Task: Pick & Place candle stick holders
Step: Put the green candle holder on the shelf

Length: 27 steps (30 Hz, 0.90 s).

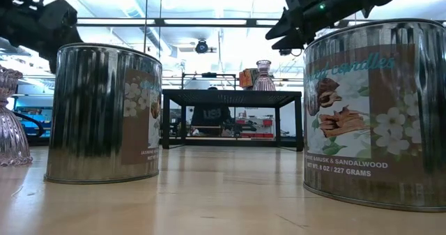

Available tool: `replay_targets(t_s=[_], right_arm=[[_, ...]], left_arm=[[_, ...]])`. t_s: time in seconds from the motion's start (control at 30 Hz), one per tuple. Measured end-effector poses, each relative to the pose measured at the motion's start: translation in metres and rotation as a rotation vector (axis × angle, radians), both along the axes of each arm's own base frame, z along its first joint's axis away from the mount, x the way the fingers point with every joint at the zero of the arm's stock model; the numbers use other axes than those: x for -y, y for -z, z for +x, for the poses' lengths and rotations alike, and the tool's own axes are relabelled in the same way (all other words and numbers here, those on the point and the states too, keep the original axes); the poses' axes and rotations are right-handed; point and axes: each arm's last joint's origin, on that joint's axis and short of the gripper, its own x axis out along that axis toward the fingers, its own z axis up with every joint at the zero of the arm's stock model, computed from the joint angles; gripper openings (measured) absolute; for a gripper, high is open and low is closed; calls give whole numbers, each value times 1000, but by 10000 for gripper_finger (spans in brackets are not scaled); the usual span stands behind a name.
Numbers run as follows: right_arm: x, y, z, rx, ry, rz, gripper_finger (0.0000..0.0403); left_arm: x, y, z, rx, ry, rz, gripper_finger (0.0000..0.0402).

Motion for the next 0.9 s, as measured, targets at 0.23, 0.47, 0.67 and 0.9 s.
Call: replay_targets(t_s=[0.23, 0.47, 0.67, 0.9], right_arm=[[-4, 0, 1, -6, -17, -5, 231], [-7, 0, 3, -5, -30, -6, 231], [-8, 0, 3, -5, -33, -6, 231], [-10, 0, 4, -7, -45, -8, 231]], left_arm=[[0, 5, 6, -62, -75, -59, 248], [1, 20, 13, -224, -137, -102, 313], [3, 30, 23, -333, -172, -105, 316], [3, 40, 31, -453, -236, -64, 316]])
